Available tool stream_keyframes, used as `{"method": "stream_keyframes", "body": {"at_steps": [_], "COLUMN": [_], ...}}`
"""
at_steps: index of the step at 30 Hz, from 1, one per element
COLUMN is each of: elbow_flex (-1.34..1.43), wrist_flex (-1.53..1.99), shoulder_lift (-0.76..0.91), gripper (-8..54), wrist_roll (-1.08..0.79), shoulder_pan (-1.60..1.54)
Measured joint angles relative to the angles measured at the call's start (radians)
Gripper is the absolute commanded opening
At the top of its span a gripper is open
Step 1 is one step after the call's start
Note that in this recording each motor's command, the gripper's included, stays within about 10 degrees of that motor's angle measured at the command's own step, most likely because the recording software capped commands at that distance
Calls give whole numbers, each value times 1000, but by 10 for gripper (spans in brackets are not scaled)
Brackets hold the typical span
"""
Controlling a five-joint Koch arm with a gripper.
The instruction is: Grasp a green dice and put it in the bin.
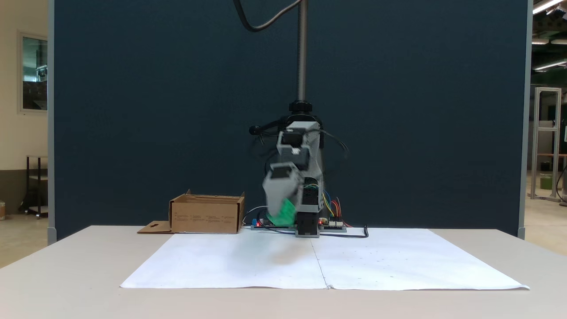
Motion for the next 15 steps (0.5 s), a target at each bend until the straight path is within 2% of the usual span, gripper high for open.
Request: {"method": "stream_keyframes", "body": {"at_steps": [15], "elbow_flex": [0], "wrist_flex": [-129], "shoulder_lift": [161], "gripper": [122], "wrist_roll": [-9], "shoulder_pan": [724]}}
